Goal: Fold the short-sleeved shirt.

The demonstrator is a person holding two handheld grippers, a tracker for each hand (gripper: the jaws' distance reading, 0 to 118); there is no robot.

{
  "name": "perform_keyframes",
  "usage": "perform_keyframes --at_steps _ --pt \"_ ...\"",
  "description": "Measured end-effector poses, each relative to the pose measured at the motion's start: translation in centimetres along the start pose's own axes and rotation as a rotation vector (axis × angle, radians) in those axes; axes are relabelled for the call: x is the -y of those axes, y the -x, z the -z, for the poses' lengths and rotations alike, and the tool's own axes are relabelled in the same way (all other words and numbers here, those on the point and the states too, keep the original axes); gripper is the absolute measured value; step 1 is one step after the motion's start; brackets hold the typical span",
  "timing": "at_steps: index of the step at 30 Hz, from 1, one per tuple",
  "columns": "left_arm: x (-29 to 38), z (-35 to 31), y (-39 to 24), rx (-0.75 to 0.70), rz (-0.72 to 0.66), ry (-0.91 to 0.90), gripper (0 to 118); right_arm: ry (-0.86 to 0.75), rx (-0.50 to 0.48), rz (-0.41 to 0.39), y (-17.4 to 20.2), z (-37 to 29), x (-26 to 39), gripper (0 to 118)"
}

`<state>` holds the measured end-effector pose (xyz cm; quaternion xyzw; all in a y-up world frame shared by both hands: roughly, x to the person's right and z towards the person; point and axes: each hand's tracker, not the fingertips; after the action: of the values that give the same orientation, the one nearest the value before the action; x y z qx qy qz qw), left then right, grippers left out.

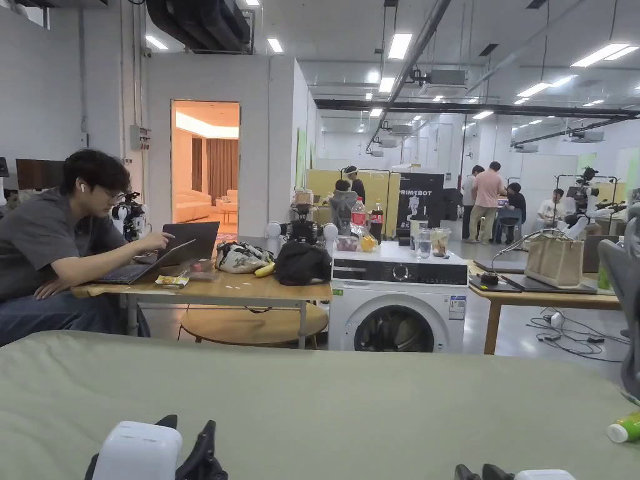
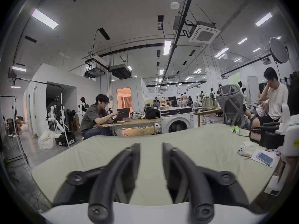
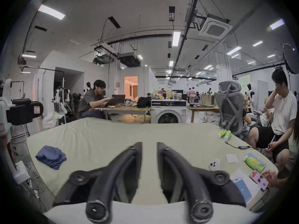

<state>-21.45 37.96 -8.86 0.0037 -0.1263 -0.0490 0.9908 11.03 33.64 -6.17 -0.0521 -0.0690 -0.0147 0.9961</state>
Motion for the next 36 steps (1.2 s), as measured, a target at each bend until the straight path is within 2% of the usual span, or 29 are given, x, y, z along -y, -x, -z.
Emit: perform_keyframes --at_steps 2,5,6,7,9,17,25,30,36 --pt "0.1 0.2 0.1 0.0 -0.011 0.011 57 -0.001 0.008 0.005 0.3 -0.1 0.0 86" --pt "0.5 0.0 0.2 -0.022 -0.023 0.02 65 -0.007 0.006 0.003 0.5 -0.1 -0.1 105" --pt "0.6 0.0 0.2 -0.023 -0.025 0.02 73 -0.018 0.003 0.008 0.5 -0.2 0.0 115" --pt "0.7 -0.1 0.3 -0.024 -0.026 0.015 84 -0.02 -0.003 0.015 0.5 -0.3 -0.1 116" --pt "0.9 -0.6 0.3 -0.02 -0.04 -0.012 90 -0.016 -0.006 0.024 0.5 -0.2 -0.1 116" --pt "0.4 -1.0 0.6 -0.024 -0.069 -0.032 90 -0.022 0.017 0.036 0.6 -0.8 -0.8 116" --pt "0.4 -1.3 0.4 -0.016 -0.051 -0.01 90 -0.003 0.034 0.004 1.1 -0.8 -0.5 116" --pt "0.3 -1.5 0.5 -0.005 -0.07 -0.01 90 -0.007 0.012 0.013 1.2 -1.1 -0.5 116" --pt "0.4 -1.4 0.5 0.003 -0.068 0.0 90 -0.027 0.03 0.028 1.2 -1.2 -0.8 116"
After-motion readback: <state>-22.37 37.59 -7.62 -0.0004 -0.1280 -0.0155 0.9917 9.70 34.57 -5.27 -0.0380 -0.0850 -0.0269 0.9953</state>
